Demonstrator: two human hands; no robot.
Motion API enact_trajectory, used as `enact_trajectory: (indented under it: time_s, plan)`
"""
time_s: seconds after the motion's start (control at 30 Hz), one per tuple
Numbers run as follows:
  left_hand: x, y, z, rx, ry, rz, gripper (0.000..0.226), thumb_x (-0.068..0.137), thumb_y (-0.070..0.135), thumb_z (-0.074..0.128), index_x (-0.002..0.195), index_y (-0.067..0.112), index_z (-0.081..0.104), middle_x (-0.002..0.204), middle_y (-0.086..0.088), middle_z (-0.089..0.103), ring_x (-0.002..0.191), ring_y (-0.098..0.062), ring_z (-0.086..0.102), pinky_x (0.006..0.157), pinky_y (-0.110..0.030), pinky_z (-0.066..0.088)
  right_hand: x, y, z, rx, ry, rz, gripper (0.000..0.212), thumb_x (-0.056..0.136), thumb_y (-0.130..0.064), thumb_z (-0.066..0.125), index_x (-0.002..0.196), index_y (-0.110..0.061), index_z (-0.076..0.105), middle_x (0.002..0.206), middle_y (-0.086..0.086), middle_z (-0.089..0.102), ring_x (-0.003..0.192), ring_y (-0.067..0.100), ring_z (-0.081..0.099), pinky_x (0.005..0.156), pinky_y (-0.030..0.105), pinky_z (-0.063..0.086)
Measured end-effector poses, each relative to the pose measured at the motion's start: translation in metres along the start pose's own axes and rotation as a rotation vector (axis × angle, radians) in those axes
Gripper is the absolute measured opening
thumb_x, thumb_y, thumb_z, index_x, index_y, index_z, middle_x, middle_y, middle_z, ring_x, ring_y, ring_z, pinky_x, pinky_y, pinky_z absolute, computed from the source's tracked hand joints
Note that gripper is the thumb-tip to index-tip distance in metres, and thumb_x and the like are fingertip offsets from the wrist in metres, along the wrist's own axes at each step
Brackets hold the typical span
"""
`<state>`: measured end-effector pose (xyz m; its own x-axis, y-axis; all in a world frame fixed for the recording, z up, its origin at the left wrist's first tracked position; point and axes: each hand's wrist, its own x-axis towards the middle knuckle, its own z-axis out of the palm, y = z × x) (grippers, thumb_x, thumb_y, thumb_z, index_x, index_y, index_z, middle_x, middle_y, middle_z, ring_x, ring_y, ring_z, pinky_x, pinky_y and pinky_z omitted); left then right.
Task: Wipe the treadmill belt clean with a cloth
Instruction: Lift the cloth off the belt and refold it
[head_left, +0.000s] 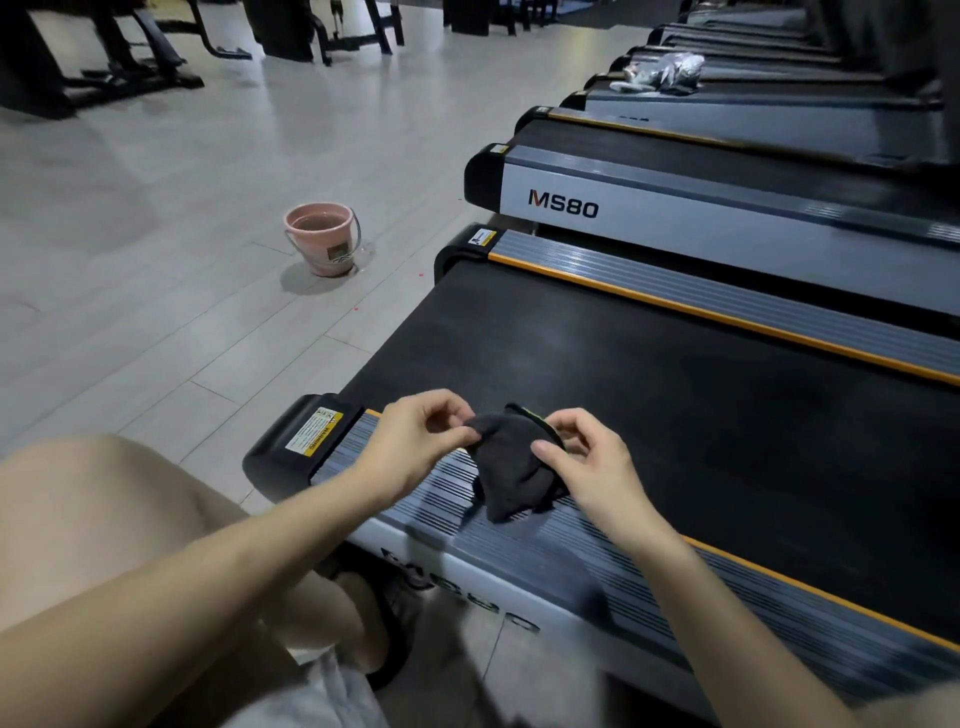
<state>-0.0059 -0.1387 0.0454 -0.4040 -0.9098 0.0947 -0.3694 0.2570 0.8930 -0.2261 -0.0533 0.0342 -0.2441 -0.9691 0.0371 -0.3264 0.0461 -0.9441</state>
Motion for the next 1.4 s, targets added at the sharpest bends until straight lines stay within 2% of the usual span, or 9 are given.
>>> enact_trajectory:
  time_s: [0.17,0.33,0.47,0.6,0.8,0.9,1.0,1.2,1.4]
  plan:
    - [-0.035,-0.012,0.025,0.075,-0.131,0.069,0.011,0.090,0.014,0.074,0.090,0.022,0.065,0.092,0.008,0.070,0.093,-0.008,0.068,0.088,-0.028,0.053,-0.013,0.023,-0.010,-0.176,-0.080,0.001,0.023,0.083,-0.021,0.078,0.098,-0.032,0.065,0.093,-0.007,0.070,0.090,0.016,0.068,0.080,0.038,0.058]
    - [-0.043,-0.016,0.026,0.192,-0.092,0.132,0.008,0.092,0.024,0.073,0.094,0.027,0.066,0.098,0.013,0.070,0.099,-0.005,0.064,0.084,-0.020,0.047,-0.023,0.025,-0.003,-0.394,-0.193,-0.290,0.049,0.076,-0.037,0.079,0.123,-0.033,0.064,0.125,-0.021,0.056,0.124,0.003,0.048,0.106,0.024,0.038]
    - [-0.040,-0.005,0.034,0.154,-0.076,0.188,0.006,0.092,0.022,0.074,0.095,0.023,0.068,0.090,0.011,0.069,0.091,-0.009,0.064,0.080,-0.023,0.048,-0.015,0.029,0.007,-0.489,-0.057,-0.471,0.024,0.081,-0.034,0.076,0.102,-0.021,0.073,0.117,-0.008,0.063,0.119,0.015,0.053,0.099,0.042,0.045]
    - [-0.028,-0.006,0.036,0.011,-0.214,0.073,0.018,0.087,0.022,0.079,0.100,0.025,0.067,0.097,0.007,0.070,0.097,-0.011,0.065,0.086,-0.026,0.050,-0.009,0.022,-0.003,-0.453,0.032,-0.559,0.010,0.083,-0.018,0.076,0.092,-0.013,0.074,0.109,-0.002,0.067,0.111,0.021,0.058,0.096,0.041,0.048]
    - [-0.006,-0.027,0.033,0.085,-0.306,-0.072,0.008,0.087,0.026,0.079,0.089,0.023,0.071,0.092,0.005,0.073,0.092,-0.011,0.068,0.088,-0.032,0.051,-0.005,-0.006,-0.036,-0.277,0.028,-0.363,0.014,0.089,-0.008,0.070,0.096,-0.020,0.071,0.095,-0.013,0.070,0.093,0.010,0.066,0.084,0.029,0.051]
    - [0.006,-0.026,0.026,0.105,-0.326,-0.092,0.007,0.087,0.024,0.079,0.087,0.023,0.072,0.088,0.004,0.074,0.086,-0.010,0.069,0.084,-0.032,0.052,-0.008,-0.003,-0.048,-0.224,0.015,-0.219,0.014,0.092,-0.015,0.069,0.093,-0.028,0.070,0.091,-0.013,0.071,0.091,0.008,0.066,0.081,0.030,0.053]
    - [0.018,-0.019,0.013,0.121,-0.275,-0.071,0.005,0.088,0.026,0.078,0.087,0.027,0.072,0.091,0.006,0.074,0.093,-0.014,0.070,0.093,-0.045,0.054,-0.007,0.000,-0.054,-0.191,0.026,-0.098,0.009,0.093,-0.021,0.068,0.092,-0.031,0.069,0.088,-0.009,0.071,0.086,0.008,0.066,0.079,0.034,0.056]
    - [0.027,0.013,-0.014,0.241,-0.209,0.146,0.002,0.097,0.029,0.066,0.095,0.030,0.067,0.092,0.009,0.069,0.091,-0.016,0.066,0.085,-0.047,0.054,0.002,-0.002,-0.053,-0.050,0.038,-0.048,0.015,0.095,-0.011,0.065,0.098,-0.024,0.068,0.092,0.000,0.073,0.091,0.022,0.070,0.084,0.040,0.058]
    - [0.028,0.030,-0.017,0.232,-0.134,0.261,0.006,0.100,0.028,0.061,0.102,0.027,0.067,0.099,0.011,0.068,0.097,-0.009,0.064,0.086,-0.037,0.053,0.002,0.001,-0.031,0.066,0.002,0.015,0.019,0.097,-0.007,0.060,0.104,-0.023,0.066,0.104,-0.003,0.074,0.103,0.011,0.069,0.090,0.024,0.052]
